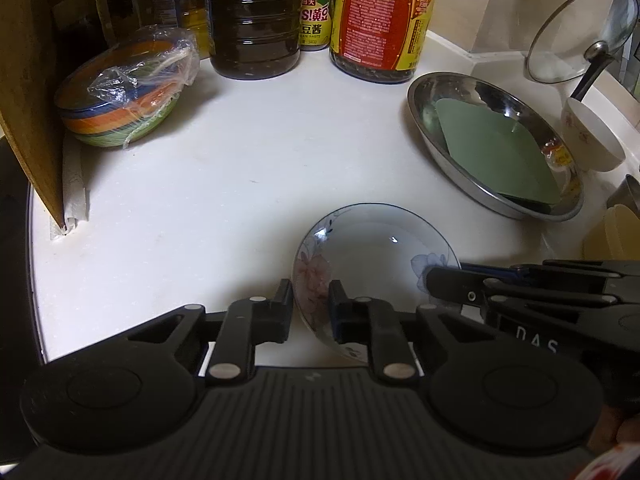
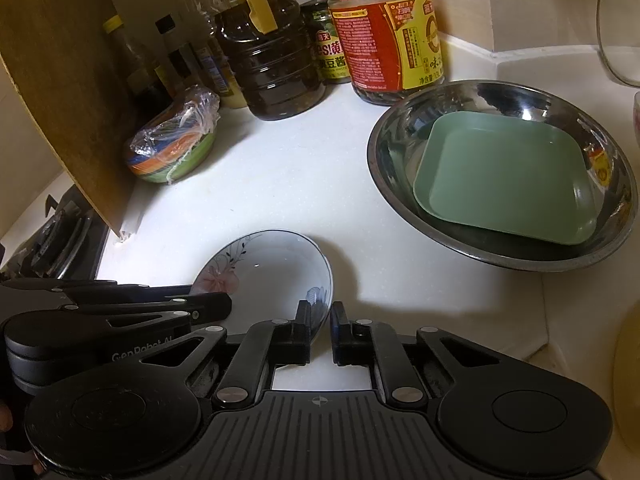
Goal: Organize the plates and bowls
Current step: 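Close both grippers on the floral saucer's rim, then carry the saucer onto the green plate inside the steel basin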
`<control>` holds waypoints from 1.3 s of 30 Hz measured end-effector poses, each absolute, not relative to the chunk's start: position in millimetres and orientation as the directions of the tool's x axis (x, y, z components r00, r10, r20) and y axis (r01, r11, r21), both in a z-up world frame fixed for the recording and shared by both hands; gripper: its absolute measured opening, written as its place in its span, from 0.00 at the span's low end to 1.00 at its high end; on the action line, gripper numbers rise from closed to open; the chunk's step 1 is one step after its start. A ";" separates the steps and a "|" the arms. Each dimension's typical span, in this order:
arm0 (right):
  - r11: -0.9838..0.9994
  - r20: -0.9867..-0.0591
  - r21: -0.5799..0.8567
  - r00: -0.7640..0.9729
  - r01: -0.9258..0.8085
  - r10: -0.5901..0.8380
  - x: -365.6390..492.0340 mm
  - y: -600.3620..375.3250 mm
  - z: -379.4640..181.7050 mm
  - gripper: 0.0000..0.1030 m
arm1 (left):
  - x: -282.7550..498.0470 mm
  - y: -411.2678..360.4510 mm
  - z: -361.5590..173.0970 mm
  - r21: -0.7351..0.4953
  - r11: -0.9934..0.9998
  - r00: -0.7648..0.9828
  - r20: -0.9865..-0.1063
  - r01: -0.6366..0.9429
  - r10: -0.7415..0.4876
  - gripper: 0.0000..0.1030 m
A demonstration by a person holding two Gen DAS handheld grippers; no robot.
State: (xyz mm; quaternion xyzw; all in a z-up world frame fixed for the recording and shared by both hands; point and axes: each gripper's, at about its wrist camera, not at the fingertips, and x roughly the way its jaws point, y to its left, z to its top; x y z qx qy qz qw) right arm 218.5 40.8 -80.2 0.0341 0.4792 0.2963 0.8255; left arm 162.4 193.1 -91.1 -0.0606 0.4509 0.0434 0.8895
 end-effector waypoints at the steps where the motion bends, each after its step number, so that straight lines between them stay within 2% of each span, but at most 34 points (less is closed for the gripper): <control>1: 0.822 -0.771 0.340 0.365 -0.457 0.522 218.7 40.3 -80.3 0.09 | 162.2 192.9 -91.1 -0.065 0.989 0.590 -0.807 -0.131 0.025 0.15; 24: 0.825 -0.761 0.345 0.382 -0.448 0.525 215.5 30.8 -71.7 0.08 | 157.9 184.7 -81.5 -0.047 0.992 0.604 -0.796 -0.118 0.034 0.14; 39: 0.873 -0.724 0.334 0.496 -0.355 0.479 228.5 -1.3 -39.7 0.08 | 183.8 151.3 -52.7 -0.040 0.999 0.681 -0.732 -0.004 -0.027 0.14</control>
